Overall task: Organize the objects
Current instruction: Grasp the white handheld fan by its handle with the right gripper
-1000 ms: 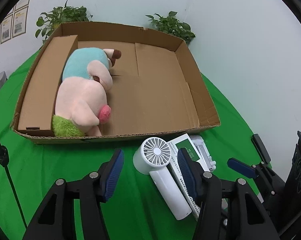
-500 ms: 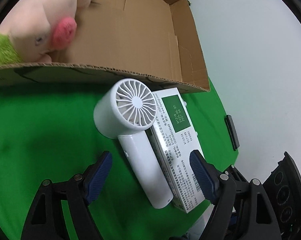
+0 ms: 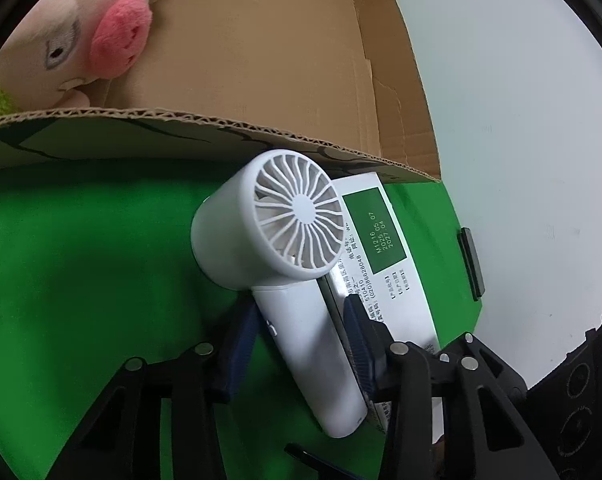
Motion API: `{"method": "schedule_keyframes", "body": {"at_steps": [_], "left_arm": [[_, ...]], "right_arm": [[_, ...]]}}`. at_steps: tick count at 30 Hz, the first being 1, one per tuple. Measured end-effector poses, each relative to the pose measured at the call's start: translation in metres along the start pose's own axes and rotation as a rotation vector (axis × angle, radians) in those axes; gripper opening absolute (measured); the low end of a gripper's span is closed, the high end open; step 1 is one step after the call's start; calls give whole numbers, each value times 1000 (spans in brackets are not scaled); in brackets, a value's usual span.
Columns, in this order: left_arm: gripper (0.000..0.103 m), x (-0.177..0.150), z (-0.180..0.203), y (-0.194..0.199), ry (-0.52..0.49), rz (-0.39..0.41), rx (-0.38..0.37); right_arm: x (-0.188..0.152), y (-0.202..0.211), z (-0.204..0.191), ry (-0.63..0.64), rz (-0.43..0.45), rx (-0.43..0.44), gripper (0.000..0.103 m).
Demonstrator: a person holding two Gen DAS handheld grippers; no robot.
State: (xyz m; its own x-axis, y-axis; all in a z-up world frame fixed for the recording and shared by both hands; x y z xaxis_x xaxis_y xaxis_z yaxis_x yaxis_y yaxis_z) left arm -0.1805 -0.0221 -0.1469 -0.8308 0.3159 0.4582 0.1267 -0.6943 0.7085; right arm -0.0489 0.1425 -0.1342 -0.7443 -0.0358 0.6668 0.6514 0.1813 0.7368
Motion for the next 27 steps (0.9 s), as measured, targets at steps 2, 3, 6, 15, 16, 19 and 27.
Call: {"method": "schedule_keyframes", "body": {"at_steps": [2, 3, 6, 15, 16, 19, 27], "left_arm": [[35, -1, -3, 4, 4, -3, -2], [34, -1, -4, 6, 1, -3, -1], [31, -5, -4, 17, -20, -2, 6], [30, -39, -17, 56, 20, 6, -45], [30, -42, -19, 59, 25, 10, -51], [30, -44, -23, 68, 35, 28, -69], [30, -35, -20, 86, 3, 4, -16]], "right_arm": [[0, -3, -5, 33, 3, -24, 60], [-1, -4, -6, 47, -1, -32, 59], [-2, -10, -12, 58, -41, -53, 49], [-16, 1, -26, -69, -110, 21, 38], [-18, 2, -29, -71, -116, 18, 38], [-22, 5, -34, -87, -127, 3, 37], [-22, 5, -28, -186, -121, 18, 35]]}}
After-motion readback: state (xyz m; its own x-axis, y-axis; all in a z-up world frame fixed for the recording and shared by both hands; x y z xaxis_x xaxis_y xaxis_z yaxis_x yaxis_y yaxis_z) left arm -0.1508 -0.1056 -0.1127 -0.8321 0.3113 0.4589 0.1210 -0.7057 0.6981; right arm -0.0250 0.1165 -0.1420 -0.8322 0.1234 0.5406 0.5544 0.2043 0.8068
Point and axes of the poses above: each gripper's, at about its wrist camera, not at the fingertips, and y roughly against the way its jaws point, z to its right, x to its top, the point moved 3 cm from there along -y, roughly the way its jaws point, and after that the axes turned 14 degrees about -y, right-handed, at the moved point
